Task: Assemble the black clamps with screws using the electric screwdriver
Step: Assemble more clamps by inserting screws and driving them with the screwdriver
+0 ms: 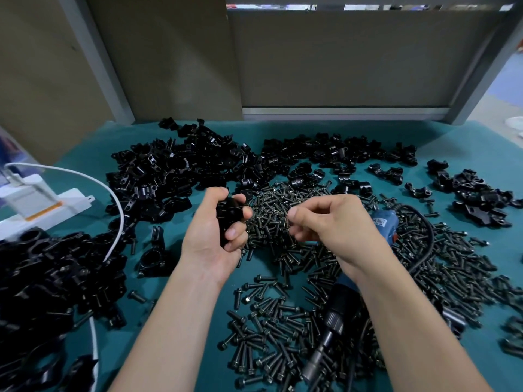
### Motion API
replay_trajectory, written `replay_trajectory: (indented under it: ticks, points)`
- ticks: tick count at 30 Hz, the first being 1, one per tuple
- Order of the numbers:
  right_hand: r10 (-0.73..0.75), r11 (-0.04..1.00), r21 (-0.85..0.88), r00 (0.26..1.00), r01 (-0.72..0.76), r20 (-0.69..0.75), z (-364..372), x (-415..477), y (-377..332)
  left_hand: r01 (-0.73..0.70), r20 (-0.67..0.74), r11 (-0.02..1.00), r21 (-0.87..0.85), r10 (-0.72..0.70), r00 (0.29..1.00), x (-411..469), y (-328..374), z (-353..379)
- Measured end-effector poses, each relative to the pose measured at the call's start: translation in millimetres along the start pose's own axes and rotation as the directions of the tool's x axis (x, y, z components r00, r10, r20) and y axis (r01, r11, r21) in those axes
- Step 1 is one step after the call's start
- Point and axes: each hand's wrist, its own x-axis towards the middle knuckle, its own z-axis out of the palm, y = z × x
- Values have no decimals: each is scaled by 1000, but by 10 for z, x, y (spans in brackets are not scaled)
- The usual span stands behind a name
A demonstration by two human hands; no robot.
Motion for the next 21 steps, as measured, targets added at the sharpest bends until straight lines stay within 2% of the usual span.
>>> replay_trajectory:
  ticks: [4,8,15,18,21]
  points:
    - [30,950,307,993,-64,115,-26,-7,-13,-6,14,997,80,5,1000,-1,-36,21]
    - [27,875,477,992,-82,122,-10,-19,-24,7,51,975,223,-19,999,-21,-94,49]
    - [-87,905,422,993,45,82,84,-62,-49,-9,74,956,294,-13,997,-49,-172,103]
    - [-121,938,332,991,94,61,133,-64,-35,-14,86,954,300,-13,996,-56,-193,109]
    - [-220,951,238,972,195,81,156,-78,-49,-46,108,943,329,11,994,-61,-209,126]
